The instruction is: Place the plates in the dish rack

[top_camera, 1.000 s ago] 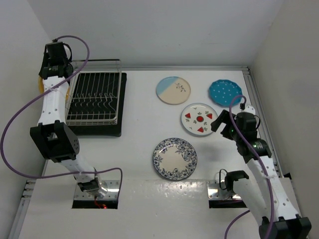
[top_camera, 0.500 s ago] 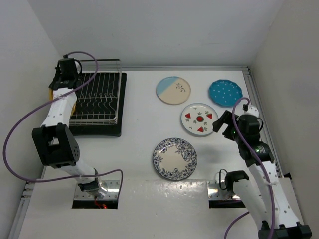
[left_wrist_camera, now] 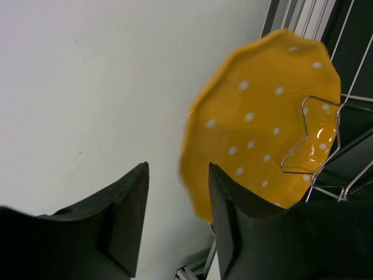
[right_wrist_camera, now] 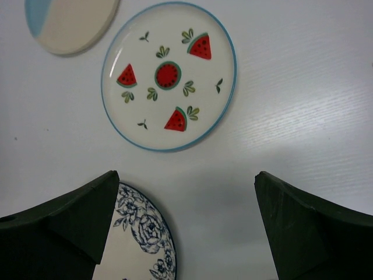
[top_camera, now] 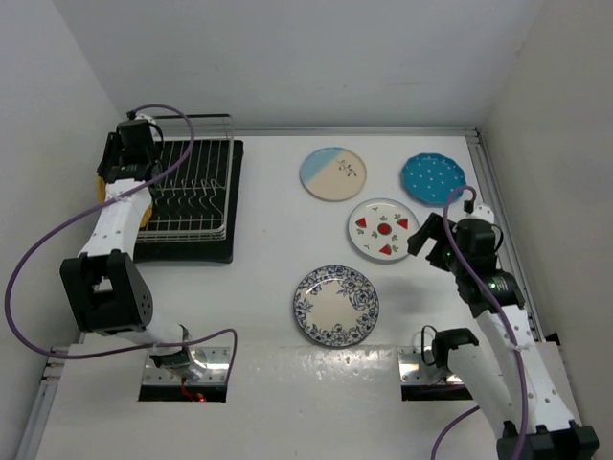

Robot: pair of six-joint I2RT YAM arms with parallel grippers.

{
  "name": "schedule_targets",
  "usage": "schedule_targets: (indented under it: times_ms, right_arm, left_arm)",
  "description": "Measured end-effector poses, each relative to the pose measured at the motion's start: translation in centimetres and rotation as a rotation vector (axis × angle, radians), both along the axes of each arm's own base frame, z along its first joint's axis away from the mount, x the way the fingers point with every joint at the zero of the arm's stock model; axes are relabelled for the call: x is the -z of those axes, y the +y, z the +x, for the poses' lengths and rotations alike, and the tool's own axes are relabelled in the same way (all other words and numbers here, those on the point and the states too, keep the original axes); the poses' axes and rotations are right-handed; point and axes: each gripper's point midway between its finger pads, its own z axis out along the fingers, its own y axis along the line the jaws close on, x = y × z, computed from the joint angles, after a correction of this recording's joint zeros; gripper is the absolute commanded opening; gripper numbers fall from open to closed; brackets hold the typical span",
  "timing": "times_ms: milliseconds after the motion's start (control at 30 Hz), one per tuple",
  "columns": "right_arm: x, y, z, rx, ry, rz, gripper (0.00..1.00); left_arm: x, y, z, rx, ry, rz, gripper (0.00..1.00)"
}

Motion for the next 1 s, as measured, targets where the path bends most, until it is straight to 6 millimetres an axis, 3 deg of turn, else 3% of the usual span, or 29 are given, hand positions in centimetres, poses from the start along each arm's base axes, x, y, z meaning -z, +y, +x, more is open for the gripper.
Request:
schedule_targets:
  times_ms: [333, 467, 600, 733, 867, 933, 1000]
  right_arm:
    - [6.2, 1.4, -0.7, -0.019, 0.327, 0.052, 0.99]
    - [7.8, 1.6, -0.3, 0.005, 0.388, 0.068, 0.96]
    - [9.2, 1.7, 0.8, 0.026, 0.420, 0.080, 0.83]
    - [10.5, 1.3, 2.3, 0.071, 0.432, 0.106, 0.77]
    - [12.0, 0.4, 4.0, 0.148, 0.447, 0.137, 0.71]
    - [13.1, -0.2, 4.8, 0.188, 0.456, 0.157, 0.66]
    - [14.3, -0.6, 5.0, 0.215, 0.482, 0.174, 0.60]
  left_arm:
    - [-2.1, -1.0, 1.2, 0.057, -0.064, -0.043, 0.62]
    - [-3.3, -3.1, 2.1, 0.129, -0.069, -0.077, 0.65]
    - [-6.1, -8.6, 3.9, 0.325, -0.106, -0.150, 0.66]
    - [-8.5, -17.9, 4.7, 0.678, -0.114, -0.293, 0.67]
    - [-7.2, -26.0, 2.8, 0.978, -0.020, -0.442, 0.68]
    - [-5.8, -28.1, 1.9, 1.051, 0.035, -0.502, 0.68]
    - [-4.6, -28.6, 1.2, 1.066, 0.080, -0.537, 0.68]
